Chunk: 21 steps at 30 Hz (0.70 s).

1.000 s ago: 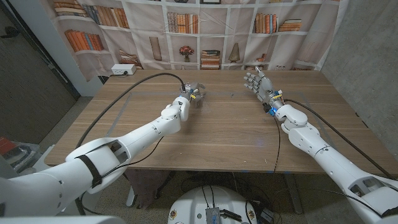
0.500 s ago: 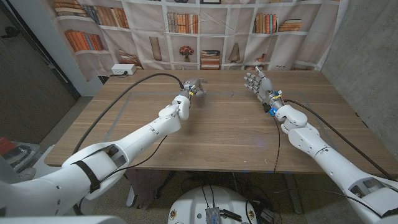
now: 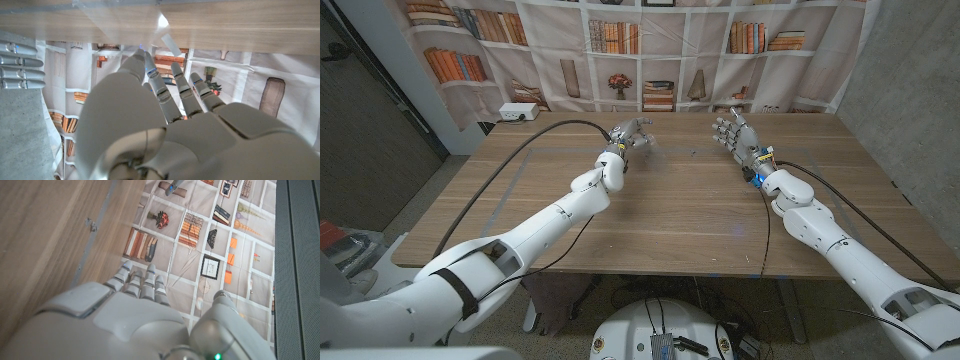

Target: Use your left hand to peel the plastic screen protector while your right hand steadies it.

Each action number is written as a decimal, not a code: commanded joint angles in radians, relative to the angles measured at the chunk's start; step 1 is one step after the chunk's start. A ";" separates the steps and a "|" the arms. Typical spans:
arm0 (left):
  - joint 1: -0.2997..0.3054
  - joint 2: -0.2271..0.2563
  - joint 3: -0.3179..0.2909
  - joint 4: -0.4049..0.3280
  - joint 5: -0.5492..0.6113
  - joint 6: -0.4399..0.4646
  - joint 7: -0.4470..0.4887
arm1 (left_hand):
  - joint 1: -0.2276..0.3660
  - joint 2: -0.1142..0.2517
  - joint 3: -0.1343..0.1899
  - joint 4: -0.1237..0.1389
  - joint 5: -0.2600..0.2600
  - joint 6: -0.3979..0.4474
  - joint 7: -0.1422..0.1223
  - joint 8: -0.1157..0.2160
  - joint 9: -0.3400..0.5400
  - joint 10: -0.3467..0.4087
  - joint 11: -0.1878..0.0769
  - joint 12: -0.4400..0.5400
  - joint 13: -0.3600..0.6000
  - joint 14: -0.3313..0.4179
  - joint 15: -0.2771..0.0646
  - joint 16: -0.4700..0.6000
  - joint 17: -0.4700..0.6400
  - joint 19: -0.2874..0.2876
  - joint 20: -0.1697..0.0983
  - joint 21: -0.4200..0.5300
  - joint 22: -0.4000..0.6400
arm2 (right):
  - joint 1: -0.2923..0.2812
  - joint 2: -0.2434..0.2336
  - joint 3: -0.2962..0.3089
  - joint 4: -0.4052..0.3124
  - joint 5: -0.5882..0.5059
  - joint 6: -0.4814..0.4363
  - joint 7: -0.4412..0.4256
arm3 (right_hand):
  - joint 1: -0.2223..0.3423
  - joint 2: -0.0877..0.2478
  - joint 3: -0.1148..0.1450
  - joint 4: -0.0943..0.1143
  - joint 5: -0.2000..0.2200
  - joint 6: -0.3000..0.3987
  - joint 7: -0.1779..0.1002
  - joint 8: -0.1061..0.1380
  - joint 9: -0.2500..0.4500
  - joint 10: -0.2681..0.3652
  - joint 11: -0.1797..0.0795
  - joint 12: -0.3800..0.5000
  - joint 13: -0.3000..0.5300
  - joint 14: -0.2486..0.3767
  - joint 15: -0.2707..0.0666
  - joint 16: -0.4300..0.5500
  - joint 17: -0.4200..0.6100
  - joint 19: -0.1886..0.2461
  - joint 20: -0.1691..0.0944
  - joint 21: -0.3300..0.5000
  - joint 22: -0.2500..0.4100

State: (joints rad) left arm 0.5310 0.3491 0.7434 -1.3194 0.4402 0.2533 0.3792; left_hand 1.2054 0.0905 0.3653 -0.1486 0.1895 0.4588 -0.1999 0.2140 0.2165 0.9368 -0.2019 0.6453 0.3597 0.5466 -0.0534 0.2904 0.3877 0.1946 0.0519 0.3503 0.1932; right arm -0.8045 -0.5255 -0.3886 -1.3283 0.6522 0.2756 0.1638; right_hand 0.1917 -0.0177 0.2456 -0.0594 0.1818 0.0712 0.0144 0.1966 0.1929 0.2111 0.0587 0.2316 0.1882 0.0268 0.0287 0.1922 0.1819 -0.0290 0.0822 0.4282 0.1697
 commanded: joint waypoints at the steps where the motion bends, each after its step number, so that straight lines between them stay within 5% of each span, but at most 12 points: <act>1: 0.031 -0.016 -0.064 -0.033 -0.092 -0.046 0.038 | 0.006 0.006 -0.009 0.002 0.005 -0.003 0.001 -0.002 0.004 0.000 -0.004 0.012 0.001 0.001 -0.179 -0.005 0.006 0.008 0.001 -0.003 0.005 | -0.012 0.001 0.001 -0.009 -0.008 0.013 -0.018 | 0.001 0.010 0.002 -0.006 -0.002 0.000 -0.005 0.005 0.003 -0.001 0.001 -0.002 0.005 -0.006 0.000 -0.003 0.001 0.005 0.006 -0.004 0.006; 17: 0.060 -0.063 -0.128 -0.011 -0.184 -0.110 0.103 | -0.001 0.017 -0.015 0.014 0.010 -0.029 0.012 -0.011 0.008 -0.024 -0.007 0.017 -0.010 -0.007 -0.173 -0.028 0.008 0.005 0.009 -0.007 0.006 | -0.028 -0.025 -0.004 -0.053 -0.041 -0.002 -0.057 | 0.027 0.030 0.017 -0.019 0.000 -0.009 -0.005 0.002 0.003 -0.010 -0.002 -0.005 0.005 -0.016 0.004 -0.007 0.000 -0.002 0.011 -0.019 0.006; 21: 0.079 -0.082 -0.140 -0.021 -0.186 -0.109 0.153 | -0.001 0.020 -0.015 0.015 0.012 -0.032 0.013 -0.012 0.008 -0.027 -0.006 0.020 -0.010 -0.010 -0.175 -0.034 0.008 0.005 0.009 -0.007 0.007 | -0.031 -0.037 -0.008 -0.071 -0.057 -0.016 -0.074 | 0.054 0.024 0.023 -0.040 -0.002 -0.023 0.030 0.001 0.002 -0.015 -0.020 -0.006 0.006 -0.024 0.004 -0.008 -0.001 -0.003 0.012 -0.032 0.005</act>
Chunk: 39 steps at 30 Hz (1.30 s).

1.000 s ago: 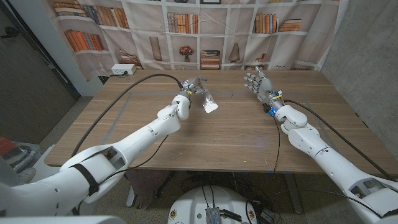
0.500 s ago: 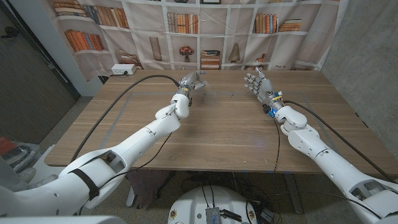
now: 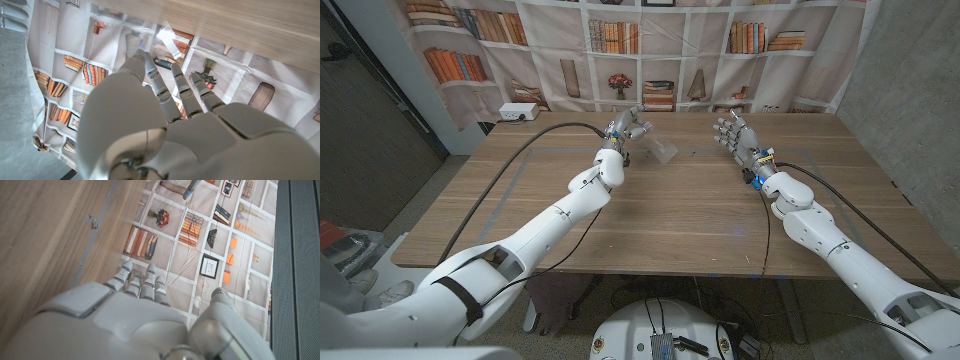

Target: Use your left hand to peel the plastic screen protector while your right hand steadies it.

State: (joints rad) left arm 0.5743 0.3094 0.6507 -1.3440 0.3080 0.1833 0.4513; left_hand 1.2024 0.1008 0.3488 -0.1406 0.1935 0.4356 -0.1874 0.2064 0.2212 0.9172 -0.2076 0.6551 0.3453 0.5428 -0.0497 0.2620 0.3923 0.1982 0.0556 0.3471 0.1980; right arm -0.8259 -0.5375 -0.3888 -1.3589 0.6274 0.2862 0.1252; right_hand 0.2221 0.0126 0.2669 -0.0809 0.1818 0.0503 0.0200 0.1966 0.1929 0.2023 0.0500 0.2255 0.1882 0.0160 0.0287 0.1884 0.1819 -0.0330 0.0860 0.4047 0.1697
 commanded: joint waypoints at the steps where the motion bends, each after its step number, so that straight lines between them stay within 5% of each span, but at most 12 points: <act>1: 0.038 -0.047 -0.047 0.001 -0.051 -0.038 0.093 | 0.002 0.011 0.002 0.007 0.008 -0.012 0.003 -0.005 0.004 -0.008 0.000 0.010 0.004 -0.006 -0.179 -0.006 0.004 0.001 0.005 -0.004 0.002 | -0.009 -0.027 -0.010 -0.043 -0.036 -0.028 -0.037 | 0.025 -0.007 0.002 -0.020 -0.003 -0.003 0.025 0.001 0.002 -0.006 -0.011 0.000 0.006 -0.013 0.003 -0.004 -0.001 0.000 0.008 -0.010 0.005; 13: 0.058 -0.062 -0.063 -0.018 -0.104 -0.110 0.085 | -0.003 0.016 0.000 0.013 0.011 -0.014 0.011 -0.004 0.006 -0.014 0.000 0.017 0.001 -0.010 -0.176 -0.018 0.005 -0.002 0.013 -0.006 0.003 | -0.020 -0.062 -0.017 -0.087 -0.084 -0.046 -0.074 | 0.049 -0.010 0.007 -0.037 -0.002 -0.008 0.052 0.002 0.002 -0.005 -0.012 0.001 0.007 -0.021 0.006 -0.005 -0.001 -0.003 0.010 -0.022 0.006; 23: 0.074 -0.149 -0.110 0.062 -0.208 -0.217 0.117 | 0.001 0.024 0.003 0.012 0.015 -0.006 0.016 0.000 0.006 -0.015 0.001 0.022 -0.001 -0.009 -0.179 -0.022 0.007 0.001 0.012 -0.005 0.003 | -0.021 -0.101 -0.022 -0.133 -0.111 -0.097 -0.098 | 0.066 -0.015 0.010 -0.050 -0.002 -0.017 0.052 0.000 0.001 -0.008 -0.017 0.001 0.007 -0.035 0.015 -0.008 -0.001 -0.012 0.017 -0.035 0.006; 30: 0.076 -0.171 -0.126 0.079 -0.236 -0.262 0.118 | 0.001 0.025 0.002 0.012 0.016 -0.004 0.017 0.001 0.007 -0.015 0.002 0.026 -0.003 -0.005 -0.179 -0.023 0.010 0.005 0.014 -0.004 0.003 | -0.025 -0.116 -0.024 -0.152 -0.128 -0.117 -0.115 | 0.088 -0.015 0.016 -0.061 -0.001 -0.034 0.044 -0.003 0.001 -0.009 -0.007 0.001 0.008 -0.042 0.020 -0.008 0.000 -0.019 0.020 -0.046 0.006; 33: 0.074 -0.179 -0.131 0.090 -0.241 -0.278 0.125 | 0.001 0.024 0.001 0.012 0.016 -0.003 0.018 0.002 0.007 -0.014 0.002 0.027 -0.004 -0.004 -0.180 -0.023 0.011 0.005 0.014 -0.004 0.003 | -0.032 -0.119 -0.024 -0.170 -0.159 -0.120 -0.157 | 0.117 -0.022 0.021 -0.074 -0.003 -0.064 0.017 -0.007 0.002 -0.066 -0.024 -0.016 0.010 -0.047 0.021 -0.004 0.001 -0.014 0.024 -0.060 0.007; 39: 0.079 -0.195 -0.140 0.097 -0.256 -0.304 0.131 | 0.004 0.025 -0.001 0.009 0.016 -0.004 0.016 0.002 0.007 -0.014 0.002 0.030 -0.005 -0.001 -0.182 -0.022 0.014 0.005 0.014 -0.004 0.004 | -0.042 -0.146 -0.026 -0.235 -0.192 -0.195 -0.213 | 0.122 -0.032 0.017 -0.076 -0.006 -0.082 0.018 -0.010 0.002 -0.047 -0.022 -0.006 0.011 -0.047 0.020 -0.002 0.002 -0.011 0.031 -0.066 0.007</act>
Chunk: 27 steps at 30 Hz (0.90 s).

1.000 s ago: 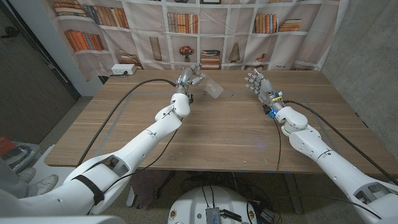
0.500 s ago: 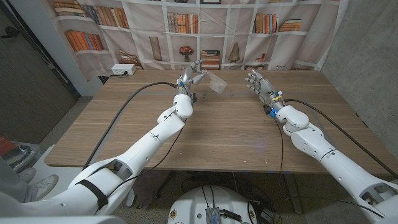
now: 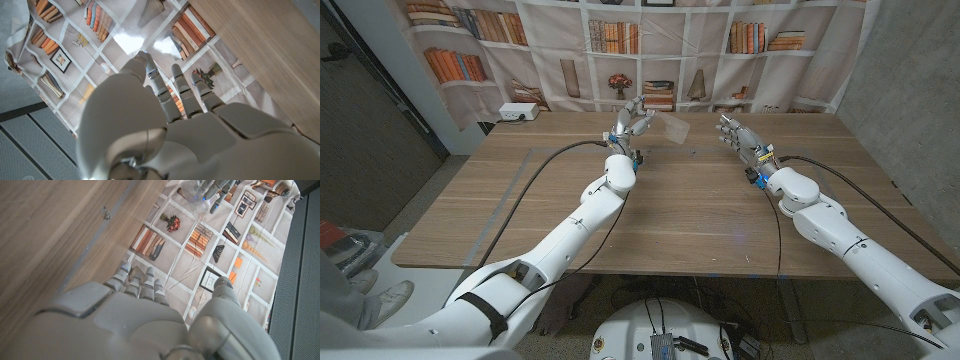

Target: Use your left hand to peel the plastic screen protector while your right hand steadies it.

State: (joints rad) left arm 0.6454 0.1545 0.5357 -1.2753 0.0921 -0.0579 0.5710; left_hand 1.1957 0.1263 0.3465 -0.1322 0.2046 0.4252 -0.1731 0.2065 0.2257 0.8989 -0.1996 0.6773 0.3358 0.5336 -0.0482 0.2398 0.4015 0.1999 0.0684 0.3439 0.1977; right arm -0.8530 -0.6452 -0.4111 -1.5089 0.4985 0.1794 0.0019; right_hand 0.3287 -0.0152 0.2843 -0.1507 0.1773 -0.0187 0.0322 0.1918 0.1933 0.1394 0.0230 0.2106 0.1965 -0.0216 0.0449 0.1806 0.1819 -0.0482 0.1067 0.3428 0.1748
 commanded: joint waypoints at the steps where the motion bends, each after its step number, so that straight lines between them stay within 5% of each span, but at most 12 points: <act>1: 0.009 -0.041 -0.027 0.028 -0.044 -0.065 0.009 | 0.012 0.000 0.002 0.001 0.005 0.008 0.001 0.002 0.003 0.005 -0.006 0.008 0.004 0.009 -0.184 0.000 0.006 0.004 0.001 -0.001 0.004 | -0.016 -0.044 -0.006 -0.095 -0.070 -0.101 -0.097 | 0.019 -0.007 0.000 -0.007 -0.001 -0.018 0.005 -0.005 0.002 0.028 0.008 0.014 0.004 -0.007 0.004 0.007 0.002 0.005 0.010 -0.006 0.002; 17: 0.012 -0.064 -0.045 0.062 -0.092 -0.106 -0.035 | 0.014 -0.004 -0.005 -0.002 0.005 -0.006 0.000 -0.003 0.004 0.006 -0.006 0.017 -0.004 0.009 -0.179 -0.005 0.013 0.002 0.003 -0.002 0.005 | -0.012 -0.067 -0.023 -0.207 -0.113 -0.295 -0.193 | 0.168 0.035 0.055 -0.025 0.014 -0.005 0.027 0.024 0.005 0.154 -0.021 0.074 0.016 0.051 -0.010 0.021 0.002 0.086 -0.015 -0.016 0.007; 27: 0.002 -0.075 -0.052 0.097 -0.105 -0.134 -0.053 | 0.013 -0.004 -0.008 -0.001 0.005 -0.011 -0.001 -0.004 0.004 0.004 -0.006 0.020 -0.010 0.009 -0.180 -0.008 0.015 -0.001 0.002 -0.003 0.006 | -0.006 -0.071 -0.037 -0.233 -0.146 -0.328 -0.216 | 0.196 0.028 0.059 -0.025 0.012 0.012 0.029 0.031 0.005 0.186 -0.029 0.088 0.018 0.058 -0.014 0.019 0.001 0.094 -0.018 -0.022 0.007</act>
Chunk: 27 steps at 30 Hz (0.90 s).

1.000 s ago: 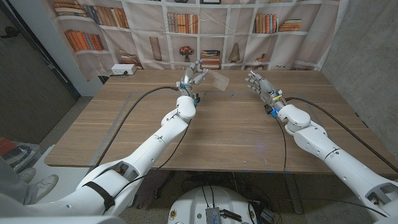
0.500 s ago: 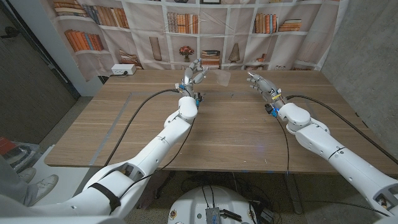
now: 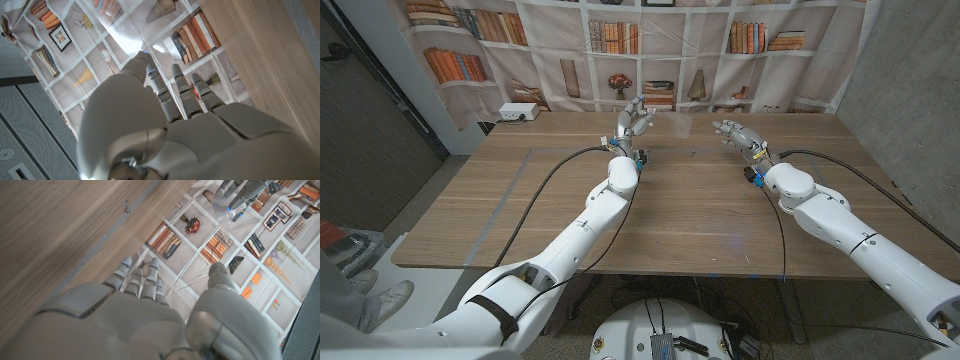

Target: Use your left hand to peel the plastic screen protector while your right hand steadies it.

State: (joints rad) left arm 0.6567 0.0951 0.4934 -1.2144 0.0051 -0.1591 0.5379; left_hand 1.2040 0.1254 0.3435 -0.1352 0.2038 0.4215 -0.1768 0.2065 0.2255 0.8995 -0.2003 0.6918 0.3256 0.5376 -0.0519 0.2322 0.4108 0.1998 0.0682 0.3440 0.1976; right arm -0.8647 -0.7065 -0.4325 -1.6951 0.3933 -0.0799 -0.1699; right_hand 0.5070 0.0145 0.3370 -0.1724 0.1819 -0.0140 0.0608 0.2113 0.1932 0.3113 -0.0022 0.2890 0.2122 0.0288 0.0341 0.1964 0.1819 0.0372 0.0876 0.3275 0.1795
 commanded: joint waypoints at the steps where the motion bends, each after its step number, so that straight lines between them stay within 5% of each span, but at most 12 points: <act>1: -0.009 -0.015 -0.009 0.035 -0.017 -0.028 -0.021 | 0.004 -0.003 -0.005 0.002 0.005 -0.007 0.002 -0.003 0.004 0.004 -0.006 0.006 0.001 0.005 -0.176 -0.001 0.006 -0.001 0.002 -0.003 0.006 | 0.007 -0.011 -0.016 -0.051 -0.044 -0.073 -0.045 | 0.021 -0.002 0.007 -0.004 0.007 0.007 0.000 0.011 0.005 0.017 -0.007 0.011 0.002 0.008 -0.004 0.003 0.001 0.009 0.002 -0.008 0.002; 23: -0.017 -0.024 -0.011 0.059 -0.019 -0.039 -0.035 | 0.004 -0.001 -0.008 0.003 0.006 -0.005 0.001 0.000 0.005 0.002 -0.006 0.017 -0.007 0.005 -0.176 -0.009 0.011 -0.003 0.002 -0.004 0.007 | 0.014 0.043 -0.095 -0.116 -0.259 -0.135 -0.205 | 0.126 -0.021 0.024 -0.007 0.000 0.031 -0.024 0.018 0.004 0.114 -0.042 0.057 0.014 0.059 -0.041 0.007 0.001 0.040 0.024 -0.025 0.002; 27: -0.021 -0.025 -0.008 0.075 -0.018 -0.061 -0.039 | 0.003 0.000 -0.008 0.004 0.006 -0.006 0.001 0.000 0.006 0.002 -0.007 0.019 -0.008 0.005 -0.175 -0.010 0.011 -0.003 0.003 -0.005 0.007 | 0.016 0.056 -0.094 -0.112 -0.262 -0.128 -0.205 | 0.153 -0.025 0.028 -0.005 -0.001 0.032 -0.027 0.018 0.004 0.121 -0.051 0.063 0.020 0.064 -0.039 0.005 0.002 0.047 0.072 -0.030 0.003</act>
State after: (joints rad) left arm 0.6426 0.0750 0.4827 -1.1635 -0.0114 -0.1929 0.5085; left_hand 1.2038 0.1252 0.3393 -0.1309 0.2010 0.4174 -0.1727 0.2065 0.2254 0.8995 -0.2003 0.7032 0.3133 0.5375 -0.0519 0.2245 0.4200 0.1997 0.0681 0.3401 0.2025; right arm -0.8539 -0.6823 -0.5084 -1.8005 0.1888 -0.2042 -0.3375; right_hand 0.6406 -0.0054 0.3564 -0.1779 0.1819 0.0109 0.0357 0.2267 0.1930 0.4205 -0.0505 0.3441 0.2258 0.0843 -0.0072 0.2002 0.1819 0.0836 0.1220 0.2998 0.1793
